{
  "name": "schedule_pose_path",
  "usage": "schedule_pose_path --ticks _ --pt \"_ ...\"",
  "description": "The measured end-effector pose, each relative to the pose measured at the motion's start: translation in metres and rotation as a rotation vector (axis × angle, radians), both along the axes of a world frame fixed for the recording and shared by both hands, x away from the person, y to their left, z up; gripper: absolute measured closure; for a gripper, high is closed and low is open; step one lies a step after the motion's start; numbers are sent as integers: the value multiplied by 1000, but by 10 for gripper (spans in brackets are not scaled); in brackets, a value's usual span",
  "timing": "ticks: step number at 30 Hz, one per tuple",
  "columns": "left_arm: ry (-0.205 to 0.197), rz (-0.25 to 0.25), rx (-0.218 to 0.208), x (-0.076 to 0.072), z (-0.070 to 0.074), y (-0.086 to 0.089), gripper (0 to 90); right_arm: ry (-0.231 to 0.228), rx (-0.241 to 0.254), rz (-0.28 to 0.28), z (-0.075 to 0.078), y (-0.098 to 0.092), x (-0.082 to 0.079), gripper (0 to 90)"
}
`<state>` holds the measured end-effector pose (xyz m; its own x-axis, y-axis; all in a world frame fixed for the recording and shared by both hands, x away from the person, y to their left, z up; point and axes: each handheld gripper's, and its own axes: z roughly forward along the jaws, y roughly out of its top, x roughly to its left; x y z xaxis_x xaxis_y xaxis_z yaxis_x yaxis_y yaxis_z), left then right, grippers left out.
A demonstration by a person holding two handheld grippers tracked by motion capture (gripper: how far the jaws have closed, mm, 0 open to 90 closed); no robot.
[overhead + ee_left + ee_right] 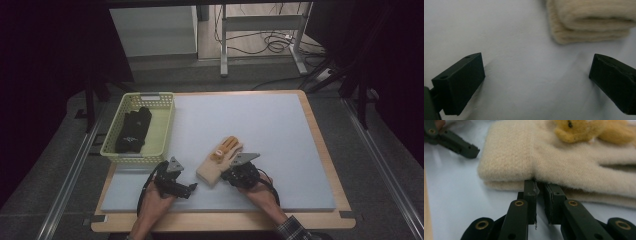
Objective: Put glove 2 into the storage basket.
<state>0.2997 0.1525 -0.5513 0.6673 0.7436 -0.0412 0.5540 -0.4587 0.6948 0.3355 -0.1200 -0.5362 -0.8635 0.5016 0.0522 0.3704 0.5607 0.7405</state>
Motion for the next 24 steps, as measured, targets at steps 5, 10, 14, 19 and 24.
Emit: schedule_pose_path --ticks 5,10,14,19,24 --pt "0 1 0 0 0 0 3 -19 -7 2 -1 13 3 778" --pt "1 0 0 0 0 0 3 -19 -14 10 0 12 2 721" --pt "0 1 0 0 0 0 3 -39 -34 5 5 3 -1 674" --pt "0 3 -2 0 0 0 3 -59 -22 -33 13 -14 0 619" --pt "0 0 1 0 0 0 3 -74 -16 -81 20 -33 2 544"
